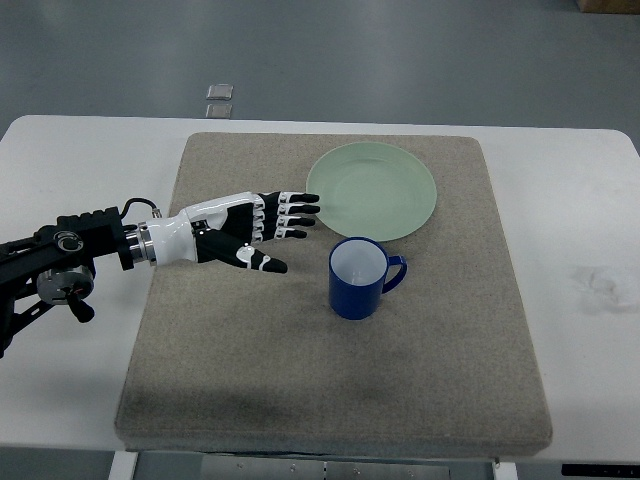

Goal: Place cup left of plate with left hand
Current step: 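Reach the left hand forward and wrap fingers around the blue mug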

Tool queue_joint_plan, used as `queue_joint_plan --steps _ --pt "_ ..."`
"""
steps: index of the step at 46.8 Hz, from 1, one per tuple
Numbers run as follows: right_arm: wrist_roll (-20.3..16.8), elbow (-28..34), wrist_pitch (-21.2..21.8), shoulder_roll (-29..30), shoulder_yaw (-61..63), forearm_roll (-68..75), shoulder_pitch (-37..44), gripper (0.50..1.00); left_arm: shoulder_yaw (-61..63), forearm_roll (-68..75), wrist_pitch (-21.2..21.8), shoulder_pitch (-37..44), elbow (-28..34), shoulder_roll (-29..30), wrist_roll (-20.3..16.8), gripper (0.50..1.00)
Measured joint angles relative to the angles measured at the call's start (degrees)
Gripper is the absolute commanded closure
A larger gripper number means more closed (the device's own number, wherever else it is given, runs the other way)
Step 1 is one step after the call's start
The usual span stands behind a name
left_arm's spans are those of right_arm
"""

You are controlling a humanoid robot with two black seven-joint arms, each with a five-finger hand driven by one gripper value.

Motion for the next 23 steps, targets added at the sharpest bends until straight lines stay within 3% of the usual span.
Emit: queue_joint_plan --steps 23 --pt "0.0 0.0 0.0 0.0 0.0 0.0 0.0 0.568 0.0 2.4 2.7 -0.2 0.8 -4.4 0.0 0.504"
